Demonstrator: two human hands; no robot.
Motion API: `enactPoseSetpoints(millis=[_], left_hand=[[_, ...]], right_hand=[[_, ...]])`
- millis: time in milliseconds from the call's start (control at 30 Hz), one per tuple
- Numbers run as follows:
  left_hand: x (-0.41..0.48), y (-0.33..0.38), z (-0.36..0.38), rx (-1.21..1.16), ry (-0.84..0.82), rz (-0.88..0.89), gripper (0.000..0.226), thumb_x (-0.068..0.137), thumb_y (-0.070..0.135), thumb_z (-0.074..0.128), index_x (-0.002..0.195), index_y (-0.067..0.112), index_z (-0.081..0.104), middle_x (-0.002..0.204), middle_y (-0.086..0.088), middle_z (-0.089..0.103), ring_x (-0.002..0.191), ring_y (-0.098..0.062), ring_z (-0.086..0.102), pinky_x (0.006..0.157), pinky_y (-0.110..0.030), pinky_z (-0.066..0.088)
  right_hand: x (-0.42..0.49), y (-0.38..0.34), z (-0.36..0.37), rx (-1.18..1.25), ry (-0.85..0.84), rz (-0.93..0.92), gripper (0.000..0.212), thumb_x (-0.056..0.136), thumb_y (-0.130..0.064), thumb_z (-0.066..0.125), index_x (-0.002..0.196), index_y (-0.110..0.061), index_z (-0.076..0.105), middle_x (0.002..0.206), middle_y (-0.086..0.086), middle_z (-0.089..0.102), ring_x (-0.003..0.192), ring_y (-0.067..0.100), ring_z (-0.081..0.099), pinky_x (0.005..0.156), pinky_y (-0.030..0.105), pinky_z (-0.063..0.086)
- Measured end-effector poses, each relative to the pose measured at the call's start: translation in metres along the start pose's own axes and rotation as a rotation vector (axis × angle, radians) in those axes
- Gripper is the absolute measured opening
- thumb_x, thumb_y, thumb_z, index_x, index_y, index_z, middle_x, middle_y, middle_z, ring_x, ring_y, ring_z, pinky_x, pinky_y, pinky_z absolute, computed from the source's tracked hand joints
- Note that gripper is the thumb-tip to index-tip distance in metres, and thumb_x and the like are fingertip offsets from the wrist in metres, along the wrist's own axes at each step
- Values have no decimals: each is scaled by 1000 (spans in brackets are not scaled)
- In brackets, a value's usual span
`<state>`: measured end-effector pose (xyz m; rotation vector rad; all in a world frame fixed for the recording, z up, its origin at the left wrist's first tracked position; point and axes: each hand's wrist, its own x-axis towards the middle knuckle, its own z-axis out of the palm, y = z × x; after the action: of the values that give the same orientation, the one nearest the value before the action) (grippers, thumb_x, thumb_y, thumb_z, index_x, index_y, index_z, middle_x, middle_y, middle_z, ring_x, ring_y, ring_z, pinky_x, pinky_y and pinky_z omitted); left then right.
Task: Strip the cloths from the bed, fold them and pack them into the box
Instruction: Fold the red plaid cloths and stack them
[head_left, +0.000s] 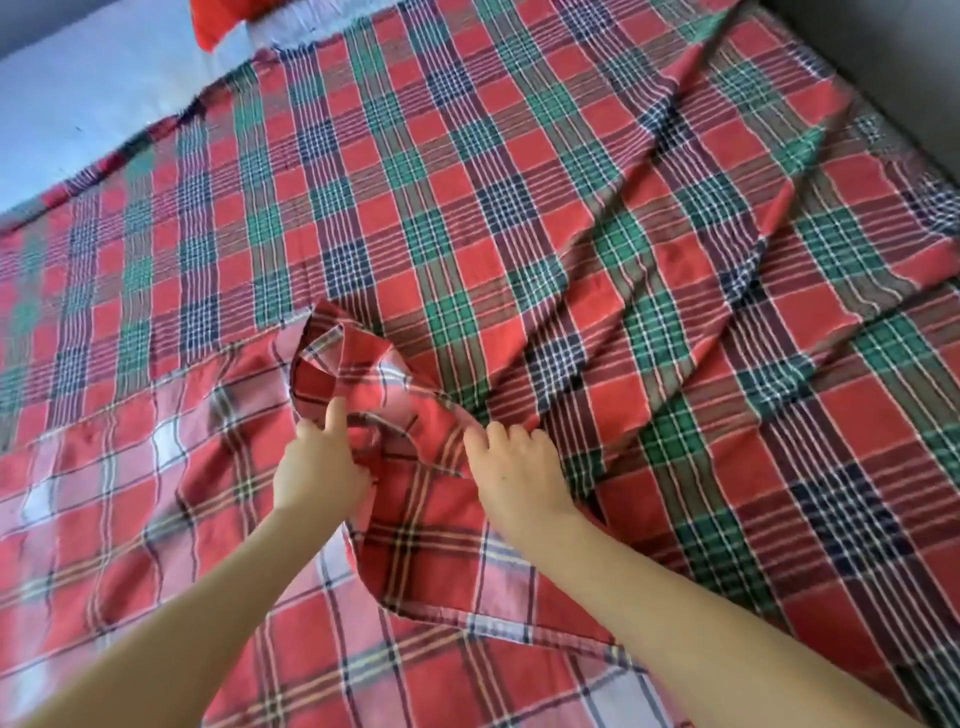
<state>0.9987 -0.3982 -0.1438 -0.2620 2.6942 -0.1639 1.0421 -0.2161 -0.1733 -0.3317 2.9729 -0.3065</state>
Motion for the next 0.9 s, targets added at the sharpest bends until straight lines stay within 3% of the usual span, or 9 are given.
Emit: enactPoseSetpoints(millis=[67,200,267,467,533,633,733,833,900], left_hand=[[6,-13,3,-145,-6,-12,57,75,8,60,129,9,41,101,-23,63,95,-41,60,68,-36,41],[18,-21,-8,-382,22,-53,10,74,18,59,73,9,64,74,-16,68,84,-35,63,64,-32,38],[22,-18,-15,-505,14,-83,25,77,14,63,53,14,56,49,-3,58,67,-28,60,58,-30,36],[47,-7,-36,-878,-78,-117,25,79,18,72,59,6,60,54,-13,58,47,-21,59,54,-35,54],[57,-4,-45,-972,-114,-148,24,76,21,72,63,2,62,59,-19,61,50,-21,61,53,-35,55],[67,5,-63,-1140,-166,-147,21,85,8,63,65,5,61,61,-16,63,41,-18,59,40,-22,46],[74,17,-82,-1237,-208,-110,16,86,2,60,70,3,61,56,-13,63,36,-14,59,35,-16,42],[79,29,-95,-1261,-225,-70,15,86,2,59,71,3,61,62,-15,66,40,-16,62,37,-17,45],[80,38,-104,-1269,-244,-32,11,86,2,60,75,2,61,67,-17,67,43,-17,64,39,-18,46]], right_hand=[[15,17,-6,121,115,106,26,50,-13,83,59,-13,59,49,3,57,43,24,58,41,25,38],[50,81,-27,123,86,534,18,90,-19,53,103,-6,56,97,13,67,92,32,65,68,33,44],[56,96,-28,-19,42,515,30,93,-24,52,118,-8,47,110,12,63,101,32,60,74,34,44],[102,69,-37,-114,122,223,68,87,-48,58,142,-18,31,126,10,53,112,29,50,85,37,42],[125,71,-37,-204,57,204,72,86,-44,63,145,-24,28,132,9,46,118,29,45,92,38,39],[143,78,-46,-303,-78,-78,54,87,-24,59,138,-33,42,130,4,46,118,27,42,99,39,35],[138,78,-49,-376,-244,-317,63,84,-17,54,141,-37,36,138,3,39,124,27,38,104,42,28],[139,75,-36,-408,-82,-419,40,78,-8,57,111,-29,65,109,5,61,99,29,58,80,40,42],[145,82,-35,-142,68,-285,21,71,-7,59,80,-20,73,80,5,66,77,31,63,63,36,44]])
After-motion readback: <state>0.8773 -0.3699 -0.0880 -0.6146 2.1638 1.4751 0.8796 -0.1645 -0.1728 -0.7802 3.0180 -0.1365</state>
